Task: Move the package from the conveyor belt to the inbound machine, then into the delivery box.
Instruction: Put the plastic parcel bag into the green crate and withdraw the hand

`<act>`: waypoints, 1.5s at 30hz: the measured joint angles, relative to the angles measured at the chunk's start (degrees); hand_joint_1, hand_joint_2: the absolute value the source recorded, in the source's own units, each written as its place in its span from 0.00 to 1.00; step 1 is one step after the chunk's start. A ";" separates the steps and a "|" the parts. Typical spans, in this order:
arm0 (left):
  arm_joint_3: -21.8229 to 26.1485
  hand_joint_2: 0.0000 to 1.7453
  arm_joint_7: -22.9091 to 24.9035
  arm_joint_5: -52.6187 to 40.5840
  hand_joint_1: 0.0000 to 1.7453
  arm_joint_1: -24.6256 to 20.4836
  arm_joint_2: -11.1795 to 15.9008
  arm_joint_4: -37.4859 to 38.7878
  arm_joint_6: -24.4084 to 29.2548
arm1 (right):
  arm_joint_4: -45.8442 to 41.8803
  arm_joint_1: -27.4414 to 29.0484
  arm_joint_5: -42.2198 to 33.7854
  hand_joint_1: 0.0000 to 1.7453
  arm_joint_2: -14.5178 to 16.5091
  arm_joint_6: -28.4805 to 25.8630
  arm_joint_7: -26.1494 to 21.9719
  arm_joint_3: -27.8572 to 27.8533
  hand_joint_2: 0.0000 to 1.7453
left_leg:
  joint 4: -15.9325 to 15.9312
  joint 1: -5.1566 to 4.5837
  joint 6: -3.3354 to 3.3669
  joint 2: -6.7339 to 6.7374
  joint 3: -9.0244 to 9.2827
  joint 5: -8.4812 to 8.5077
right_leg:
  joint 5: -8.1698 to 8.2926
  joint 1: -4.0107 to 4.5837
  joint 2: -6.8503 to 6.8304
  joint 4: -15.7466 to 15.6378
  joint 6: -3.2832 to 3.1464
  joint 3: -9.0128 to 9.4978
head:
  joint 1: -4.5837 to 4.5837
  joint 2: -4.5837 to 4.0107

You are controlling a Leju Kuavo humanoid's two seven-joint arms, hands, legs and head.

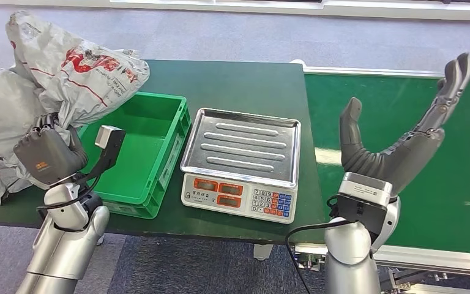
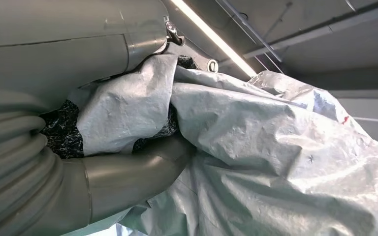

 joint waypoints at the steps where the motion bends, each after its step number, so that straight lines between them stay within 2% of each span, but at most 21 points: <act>1: -0.96 1.00 0.34 0.00 1.00 -0.33 0.14 0.42 -0.31 | 0.00 0.00 0.02 0.00 0.00 0.00 0.00 0.00 1.00 | 0.00 0.00 0.00 0.00 0.00 0.00 | 0.00 0.00 0.00 0.00 0.00 0.00 | 0.00 0.00; 7: -5.68 1.00 1.06 0.00 1.00 -2.25 0.23 2.78 -1.27 | 0.00 0.01 -0.06 0.00 0.01 0.00 -0.06 0.00 1.00 | 0.00 0.01 0.00 0.03 0.01 0.00 | 0.01 -0.01 0.02 0.00 -0.01 0.00 | 0.01 0.00; 17: -6.41 1.00 -1.56 0.00 1.00 -2.49 -0.79 4.47 -1.49 | 0.00 0.01 -0.64 0.00 0.00 0.00 -0.92 0.00 1.00 | -0.01 0.02 0.00 0.03 0.00 0.00 | 0.01 0.01 0.02 0.00 -0.02 -0.02 | 0.01 0.00; 22: -4.52 1.00 -9.86 2.36 1.00 -2.13 -3.49 4.70 -1.04 | 0.03 0.02 -0.94 0.00 0.00 0.00 -1.51 0.00 1.00 | -0.01 0.00 0.00 0.00 -0.02 0.00 | 0.01 -0.01 -0.01 0.00 -0.01 0.00 | 0.01 0.00; 25: -1.47 1.00 -22.20 13.81 1.00 -1.64 -6.28 4.57 -1.77 | 0.04 0.04 -1.16 0.00 0.00 0.00 -1.84 0.00 1.00 | 0.00 -0.02 0.01 0.00 -0.02 -0.01 | 0.01 -0.02 -0.01 0.00 -0.01 0.00 | 0.01 0.00; 27: 0.39 1.00 -27.73 19.41 1.00 -1.25 -7.82 4.29 -2.50 | 0.05 0.04 -1.45 0.00 0.00 0.00 -2.20 -0.01 1.00 | 0.00 -0.01 0.01 0.00 -0.02 -0.01 | 0.01 -0.02 -0.01 0.00 -0.01 0.00 | 0.01 0.00; 31: 2.71 1.00 -30.66 22.14 1.00 -0.73 -9.78 3.83 -2.99 | 0.07 0.07 -1.69 0.00 0.00 0.00 -2.62 0.00 1.00 | -0.01 0.00 0.01 0.00 -0.02 -0.01 | 0.01 -0.02 -0.01 0.00 -0.01 -0.01 | 0.00 0.00; 32: 3.13 1.00 -31.21 22.58 0.81 -0.65 -10.12 3.73 -3.12 | 0.07 0.08 -1.73 0.00 0.00 0.00 -2.66 0.00 1.00 | -0.01 0.01 0.01 0.00 -0.02 -0.01 | 0.01 -0.02 -0.01 0.00 -0.01 -0.01 | 0.00 0.00; 35: 4.57 1.00 -34.09 25.45 0.06 -0.27 -11.15 3.09 -4.54 | 0.09 0.08 -1.99 0.00 0.00 0.00 -2.92 -0.01 1.00 | -0.01 0.03 0.01 0.00 -0.02 -0.01 | 0.01 -0.01 -0.01 0.00 -0.02 -0.01 | 0.01 0.00; 36: 5.15 1.00 -35.82 27.67 0.00 -0.09 -11.55 2.69 -5.59 | 0.10 0.08 -2.08 0.00 0.00 0.00 -2.99 -0.02 1.00 | -0.01 0.03 0.01 0.00 -0.02 -0.01 | 0.01 -0.01 -0.01 0.00 -0.02 -0.01 | 0.01 0.00; 39: 6.69 1.00 -41.03 34.89 0.00 0.54 -12.78 1.21 -8.89 | 0.14 0.08 -2.23 0.00 0.00 0.00 -3.08 -0.01 1.00 | -0.01 0.03 0.01 0.00 -0.02 -0.01 | 0.01 -0.01 -0.01 0.00 -0.02 0.00 | 0.02 0.00; 45: 8.34 1.00 -42.63 36.98 0.00 1.09 -13.98 -0.42 -10.12 | 0.20 0.08 -2.30 0.00 0.00 0.00 -3.08 0.00 1.00 | -0.01 0.01 0.01 -0.01 -0.03 -0.01 | 0.01 -0.01 -0.01 0.00 -0.01 0.00 | 0.01 0.00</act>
